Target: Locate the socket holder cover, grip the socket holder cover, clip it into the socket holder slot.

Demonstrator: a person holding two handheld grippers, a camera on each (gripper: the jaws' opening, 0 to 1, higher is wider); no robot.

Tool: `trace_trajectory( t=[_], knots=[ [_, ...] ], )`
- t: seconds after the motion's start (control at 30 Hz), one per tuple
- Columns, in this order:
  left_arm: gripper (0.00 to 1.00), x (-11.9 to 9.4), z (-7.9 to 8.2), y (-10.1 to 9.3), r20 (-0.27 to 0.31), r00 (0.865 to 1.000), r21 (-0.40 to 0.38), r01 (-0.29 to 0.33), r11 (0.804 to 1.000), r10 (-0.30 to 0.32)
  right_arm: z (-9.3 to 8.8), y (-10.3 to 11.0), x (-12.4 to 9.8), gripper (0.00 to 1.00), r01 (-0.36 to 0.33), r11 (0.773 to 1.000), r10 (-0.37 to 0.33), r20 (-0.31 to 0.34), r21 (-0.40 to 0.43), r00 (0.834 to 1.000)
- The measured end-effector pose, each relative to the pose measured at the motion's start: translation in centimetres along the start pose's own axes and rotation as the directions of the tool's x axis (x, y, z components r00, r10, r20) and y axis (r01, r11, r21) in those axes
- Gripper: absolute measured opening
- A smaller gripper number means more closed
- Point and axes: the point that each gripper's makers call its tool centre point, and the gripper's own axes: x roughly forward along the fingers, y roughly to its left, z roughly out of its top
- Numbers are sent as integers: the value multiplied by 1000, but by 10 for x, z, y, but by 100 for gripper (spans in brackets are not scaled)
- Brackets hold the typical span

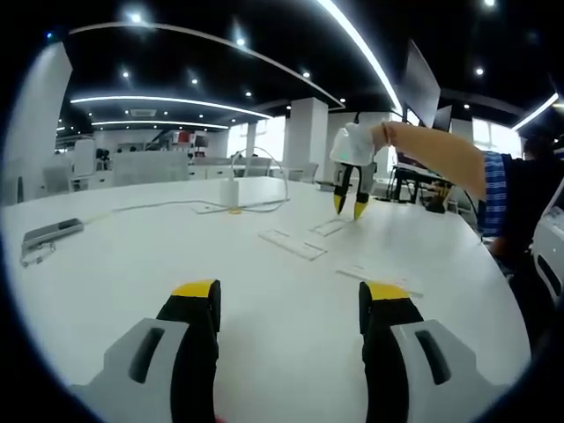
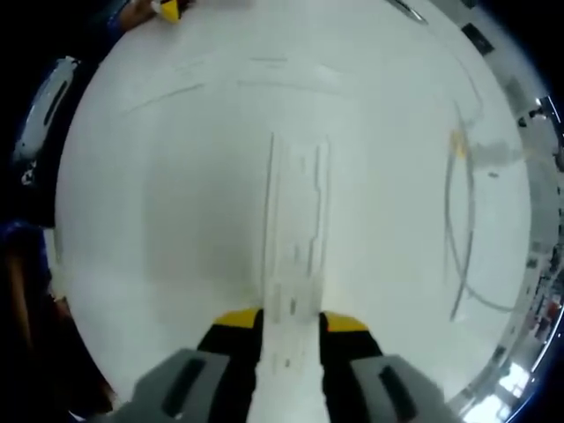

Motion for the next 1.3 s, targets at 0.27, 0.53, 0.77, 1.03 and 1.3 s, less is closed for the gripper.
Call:
trace_trajectory(
  t=[0.27,0.53,0.77,1.03,1.3],
  knots=[
    [64,0,0,-1,0,1000,0,2,1000,-2,5,-1,2,27,2,1000,-2,-4,-7,1000],
    [64,0,0,-1,-2,1000,1,3,1000,-3,8,-1,1,27,3,1000,-3,-10,-8,1000],
    [64,0,0,-1,-3,1000,2,4,1000,-4,18,-1,0,27,8,1000,-8,11,-14,1000],
    [64,-1,1,-3,1,1000,6,7,1000,-7,19,-1,1,27,6,1000,-7,-16,-23,1000],
    [63,-1,2,-3,4,1000,7,7,1000,-7,30,-3,0,27,10,1000,-10,-2,-28,1000]
  ],
)
